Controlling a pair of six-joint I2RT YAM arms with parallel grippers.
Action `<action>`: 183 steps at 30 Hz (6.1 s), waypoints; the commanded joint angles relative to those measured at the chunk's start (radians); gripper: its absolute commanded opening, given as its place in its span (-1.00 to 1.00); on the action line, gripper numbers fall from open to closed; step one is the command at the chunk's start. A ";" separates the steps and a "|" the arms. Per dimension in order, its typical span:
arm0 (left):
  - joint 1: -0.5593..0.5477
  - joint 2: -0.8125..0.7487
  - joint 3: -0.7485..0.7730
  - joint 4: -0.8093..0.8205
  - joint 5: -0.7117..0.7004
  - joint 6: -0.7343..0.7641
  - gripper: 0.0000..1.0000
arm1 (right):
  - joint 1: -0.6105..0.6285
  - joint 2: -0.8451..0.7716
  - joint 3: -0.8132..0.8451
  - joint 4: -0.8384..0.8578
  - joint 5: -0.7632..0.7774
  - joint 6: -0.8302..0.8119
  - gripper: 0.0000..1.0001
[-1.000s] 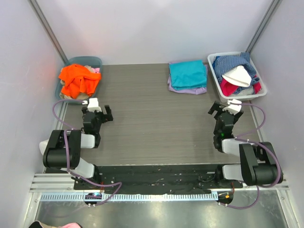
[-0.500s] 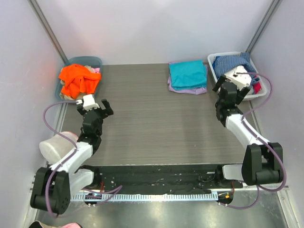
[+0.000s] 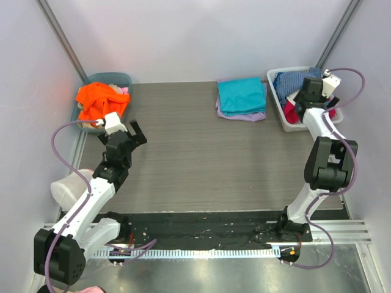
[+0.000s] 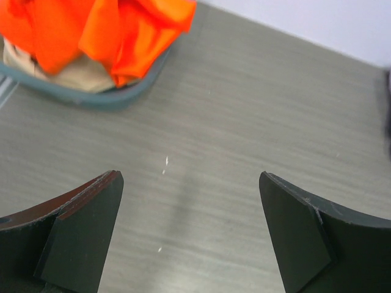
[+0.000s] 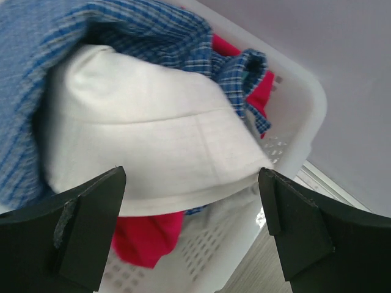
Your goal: Fold and stack the t-shirts
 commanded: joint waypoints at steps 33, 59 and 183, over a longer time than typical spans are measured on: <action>0.379 0.706 0.766 -0.187 0.182 0.106 0.99 | 0.348 -0.425 -0.264 -0.141 -0.267 0.107 0.99; 0.410 0.729 1.131 -0.374 0.440 -0.060 -1.00 | 0.354 -0.595 -0.383 -0.190 -0.296 0.099 0.99; -0.030 0.204 -0.140 -0.241 0.416 -0.396 -0.18 | 1.434 -0.461 -0.537 -0.366 -0.071 0.455 -0.98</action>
